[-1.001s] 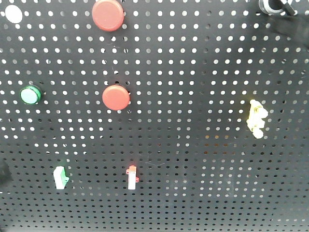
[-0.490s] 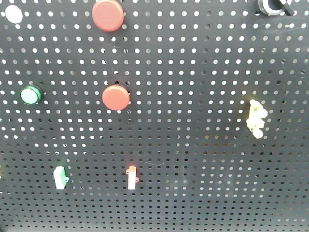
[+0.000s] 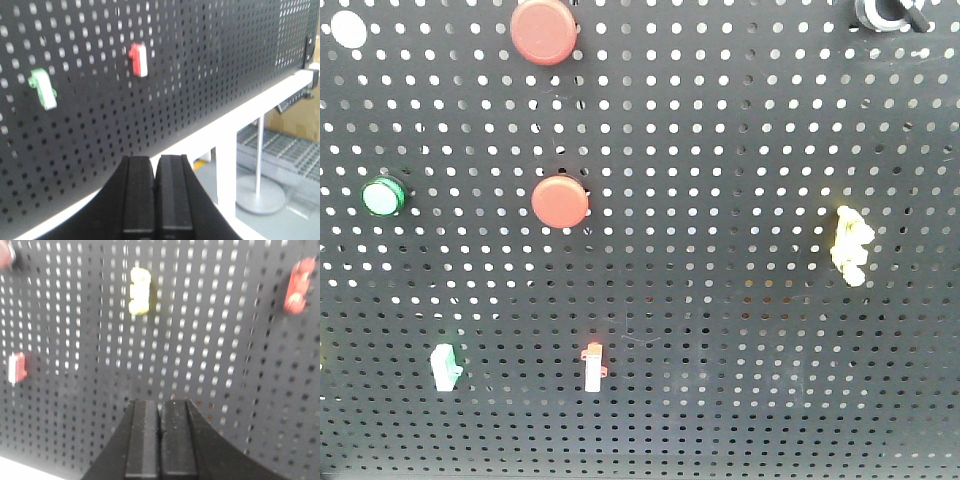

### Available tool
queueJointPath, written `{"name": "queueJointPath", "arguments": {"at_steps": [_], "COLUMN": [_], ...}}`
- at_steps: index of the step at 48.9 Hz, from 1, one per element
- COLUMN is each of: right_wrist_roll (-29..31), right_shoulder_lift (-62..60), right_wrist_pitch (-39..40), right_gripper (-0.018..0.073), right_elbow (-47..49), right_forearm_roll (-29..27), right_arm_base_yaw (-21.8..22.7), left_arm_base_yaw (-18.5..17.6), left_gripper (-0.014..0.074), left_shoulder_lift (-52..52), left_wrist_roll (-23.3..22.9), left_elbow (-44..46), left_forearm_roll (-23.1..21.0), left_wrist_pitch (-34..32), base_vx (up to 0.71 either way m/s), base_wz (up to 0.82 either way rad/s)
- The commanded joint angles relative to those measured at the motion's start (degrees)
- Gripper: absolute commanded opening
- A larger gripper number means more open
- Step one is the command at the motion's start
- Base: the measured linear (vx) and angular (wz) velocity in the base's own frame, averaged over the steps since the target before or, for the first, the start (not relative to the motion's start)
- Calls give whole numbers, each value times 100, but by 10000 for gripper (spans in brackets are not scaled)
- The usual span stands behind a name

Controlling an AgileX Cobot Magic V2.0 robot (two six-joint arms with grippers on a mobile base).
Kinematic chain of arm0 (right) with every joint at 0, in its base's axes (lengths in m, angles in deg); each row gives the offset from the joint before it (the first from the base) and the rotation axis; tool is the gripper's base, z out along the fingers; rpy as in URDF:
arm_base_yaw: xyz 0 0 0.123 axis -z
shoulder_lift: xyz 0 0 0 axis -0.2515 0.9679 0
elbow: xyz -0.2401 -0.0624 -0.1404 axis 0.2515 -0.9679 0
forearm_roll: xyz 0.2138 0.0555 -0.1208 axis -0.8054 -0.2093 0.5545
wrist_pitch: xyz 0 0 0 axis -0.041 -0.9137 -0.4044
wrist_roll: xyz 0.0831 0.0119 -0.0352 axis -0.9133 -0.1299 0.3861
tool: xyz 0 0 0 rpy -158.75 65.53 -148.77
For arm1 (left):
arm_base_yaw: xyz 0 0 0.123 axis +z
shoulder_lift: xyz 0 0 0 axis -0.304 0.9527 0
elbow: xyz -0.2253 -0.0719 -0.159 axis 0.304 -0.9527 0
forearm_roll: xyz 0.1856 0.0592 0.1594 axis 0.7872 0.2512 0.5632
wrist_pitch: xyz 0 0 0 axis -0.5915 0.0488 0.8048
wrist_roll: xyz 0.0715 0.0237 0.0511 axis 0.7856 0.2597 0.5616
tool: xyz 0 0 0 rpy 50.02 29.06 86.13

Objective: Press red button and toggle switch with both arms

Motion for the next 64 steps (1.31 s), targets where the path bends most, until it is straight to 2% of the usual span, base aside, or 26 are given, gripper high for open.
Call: {"name": "queueJointPath", "arguments": {"at_steps": [1,20,22,26,33,37,41,47,51,64], "right_wrist_roll": [23,23,23,23,23,23,23,23,23,23], "right_shoulder_lift": [73,73,73,73,73,73,73,75,94,94], "right_wrist_pitch": [385,373,373,365,347,347,347,340,345,340], "right_gripper": [-3,-3,-3,-3,-3,-3,-3,-3,-3,-3], "right_elbow": [125,125,125,125,125,125,125,125,125,125], "right_forearm_roll": [-48,-48,-48,-48,-48,-48,-48,-48,-48,-48], "right_arm_base_yaw": [37,37,37,37,37,37,37,37,37,37], "left_arm_base_yaw": [4,22,67,364,1013,1381,1664,1784,1784,1784], "left_gripper": [2,2,2,2,2,2,2,2,2,2], "left_shoulder_lift": [60,34,4,-122,-490,-867,-1329,-1351,-1368,-1362], "left_wrist_roll": [-3,-3,-3,-80,-677,-1418,-2109,-2811,-3015,-3015], "left_elbow": [140,62,14,-101,-471,-784,-1146,-1618,-1743,-1727], "left_forearm_roll": [-65,-10,172,996,1957,2324,2529,2530,2552,2628], "left_wrist_pitch": [-358,-340,-320,-364,-567,-573,-579,-850,-897,-1065], "base_vx": [0,0,0,0,0,0,0,0,0,0], "base_wz": [0,0,0,1,0,0,0,0,1,0]}}
